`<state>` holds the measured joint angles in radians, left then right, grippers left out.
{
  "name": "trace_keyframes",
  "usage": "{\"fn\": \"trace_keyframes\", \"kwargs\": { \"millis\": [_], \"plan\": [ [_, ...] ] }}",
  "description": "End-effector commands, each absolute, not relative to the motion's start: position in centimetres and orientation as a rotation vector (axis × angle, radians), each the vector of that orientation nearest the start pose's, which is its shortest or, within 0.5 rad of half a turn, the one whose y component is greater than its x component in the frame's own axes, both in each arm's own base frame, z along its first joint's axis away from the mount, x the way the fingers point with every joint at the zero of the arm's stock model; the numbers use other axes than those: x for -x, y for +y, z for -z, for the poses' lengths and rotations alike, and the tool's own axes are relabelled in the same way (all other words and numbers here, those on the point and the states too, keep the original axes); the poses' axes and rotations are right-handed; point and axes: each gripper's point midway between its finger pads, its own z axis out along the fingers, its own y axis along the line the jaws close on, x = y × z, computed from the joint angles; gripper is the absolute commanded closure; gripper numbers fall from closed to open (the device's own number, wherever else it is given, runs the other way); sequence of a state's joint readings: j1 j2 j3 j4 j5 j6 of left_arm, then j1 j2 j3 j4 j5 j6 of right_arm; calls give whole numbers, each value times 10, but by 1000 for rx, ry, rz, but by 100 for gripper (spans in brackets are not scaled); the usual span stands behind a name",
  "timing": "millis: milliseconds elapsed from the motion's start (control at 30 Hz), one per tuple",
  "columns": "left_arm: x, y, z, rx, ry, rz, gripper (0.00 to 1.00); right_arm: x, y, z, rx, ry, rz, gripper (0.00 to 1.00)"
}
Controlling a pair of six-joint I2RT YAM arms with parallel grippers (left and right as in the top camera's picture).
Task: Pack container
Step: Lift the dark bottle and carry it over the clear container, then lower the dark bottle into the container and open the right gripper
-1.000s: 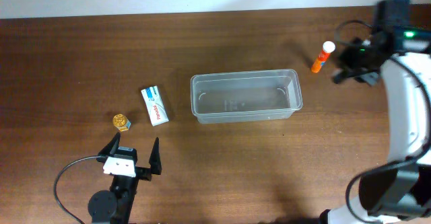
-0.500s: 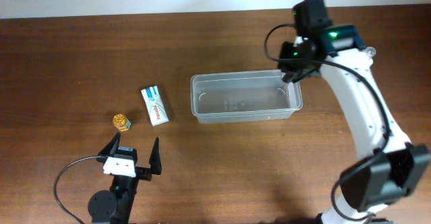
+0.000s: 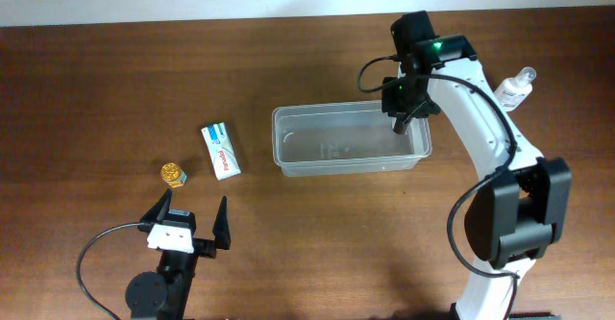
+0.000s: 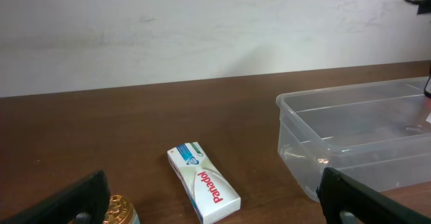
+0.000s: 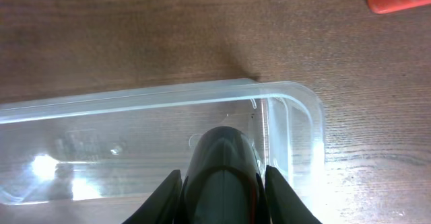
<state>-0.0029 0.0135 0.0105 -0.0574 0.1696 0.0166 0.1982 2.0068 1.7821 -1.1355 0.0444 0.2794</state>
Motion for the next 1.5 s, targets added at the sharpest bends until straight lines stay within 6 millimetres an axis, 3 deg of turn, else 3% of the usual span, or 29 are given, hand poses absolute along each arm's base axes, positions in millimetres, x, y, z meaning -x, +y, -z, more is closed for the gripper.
{"fn": "trace_keyframes", "kwargs": {
  "millis": [0,467,900,1100,1467],
  "plan": [
    [-243,-31,-162,-165,1623,125,1,-430,78,-110,-62,2931,22,72],
    [-243,-31,-162,-165,1623,125,1,-428,86,-78,-56,3008,-29,71],
    [-243,-31,-162,-165,1622,125,1,-421,90,-71,-54,3040,-65,70],
    [-243,-31,-162,-165,1623,125,1,-414,89,-56,-55,3059,-58,70],
    [-243,-31,-162,-165,1623,125,1,-419,90,-52,-55,3035,-67,70]
  ]
}}
